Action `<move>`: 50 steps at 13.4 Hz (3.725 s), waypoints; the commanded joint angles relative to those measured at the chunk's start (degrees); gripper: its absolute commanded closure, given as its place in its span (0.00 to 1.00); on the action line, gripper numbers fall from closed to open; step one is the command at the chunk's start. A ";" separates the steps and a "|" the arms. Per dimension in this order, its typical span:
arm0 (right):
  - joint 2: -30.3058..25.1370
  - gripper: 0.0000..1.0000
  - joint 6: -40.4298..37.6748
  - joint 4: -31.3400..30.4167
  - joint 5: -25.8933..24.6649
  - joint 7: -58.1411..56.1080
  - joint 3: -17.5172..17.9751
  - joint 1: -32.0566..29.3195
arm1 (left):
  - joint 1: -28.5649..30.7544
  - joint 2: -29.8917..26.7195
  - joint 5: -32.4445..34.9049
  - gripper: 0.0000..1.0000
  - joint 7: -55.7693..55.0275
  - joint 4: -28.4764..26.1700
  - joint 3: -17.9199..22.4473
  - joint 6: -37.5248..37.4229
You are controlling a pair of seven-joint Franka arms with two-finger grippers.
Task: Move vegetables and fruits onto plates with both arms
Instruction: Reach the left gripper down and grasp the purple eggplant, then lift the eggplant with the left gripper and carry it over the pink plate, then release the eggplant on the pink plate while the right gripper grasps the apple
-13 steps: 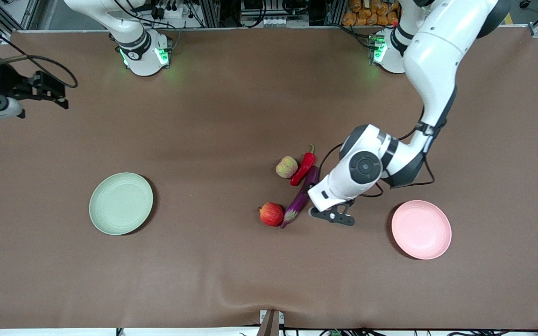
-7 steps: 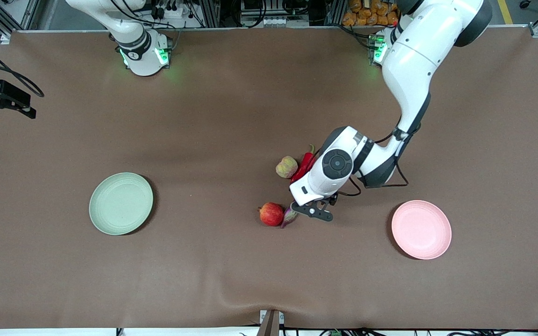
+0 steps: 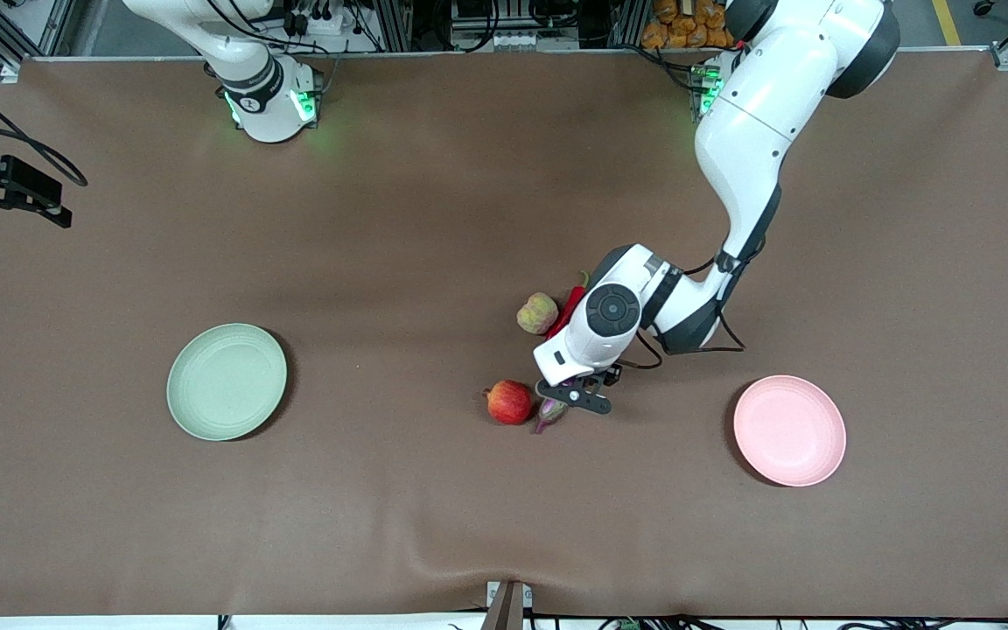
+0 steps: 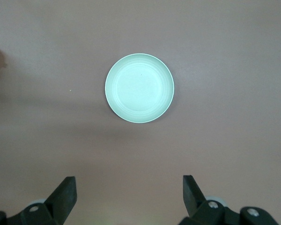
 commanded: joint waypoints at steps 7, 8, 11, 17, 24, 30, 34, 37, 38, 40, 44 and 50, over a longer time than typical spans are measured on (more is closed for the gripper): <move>0.71 0.00 0.82 -0.01 2.43 0.09 0.26 -1.74 | 9.17 -11.58 0.83 1.00 5.40 0.70 0.32 -21.76; 0.80 0.00 0.99 -0.02 2.43 0.00 0.26 -1.66 | 11.10 -13.43 0.64 1.00 7.61 0.61 0.32 -25.02; 2.11 0.00 3.53 0.16 1.29 -0.09 0.26 -1.21 | 17.86 -17.49 0.64 1.00 11.92 -0.70 0.32 -30.49; 8.70 0.00 4.16 0.34 1.20 -0.18 0.35 -1.74 | 30.89 -14.95 -1.38 1.00 11.59 -0.53 0.50 -28.83; 16.08 0.00 11.62 0.95 6.46 11.18 0.62 5.62 | 32.04 -9.68 -1.29 1.00 10.00 -0.53 0.94 -17.06; 30.92 0.00 31.56 5.24 9.29 45.31 0.62 20.47 | 34.06 -7.21 -1.38 0.92 10.27 -0.53 1.03 -13.98; 41.74 0.00 37.34 14.31 9.38 62.19 0.62 26.37 | 33.97 -6.95 -1.47 0.79 10.44 -0.88 0.94 -13.80; 46.92 0.00 47.99 15.79 9.64 71.77 0.97 29.45 | 33.97 -6.33 -1.38 0.32 10.27 -0.62 0.94 -13.80; 48.94 0.00 49.67 17.11 9.56 74.67 0.97 30.07 | 33.97 -6.33 -1.38 0.00 10.27 -0.70 0.94 -13.71; 52.46 0.00 50.57 20.71 9.55 78.11 0.97 31.13 | 33.97 -6.86 -1.47 0.00 10.53 -0.71 0.94 -13.80; 53.88 0.00 50.57 20.73 10.78 84.18 2.90 31.48 | 33.89 -8.70 -4.61 0.00 10.01 -0.97 -1.07 -15.81; 56.34 0.00 53.72 21.08 10.78 92.01 5.10 32.09 | 33.71 -14.66 -6.92 0.00 -1.51 -9.37 -10.65 -19.80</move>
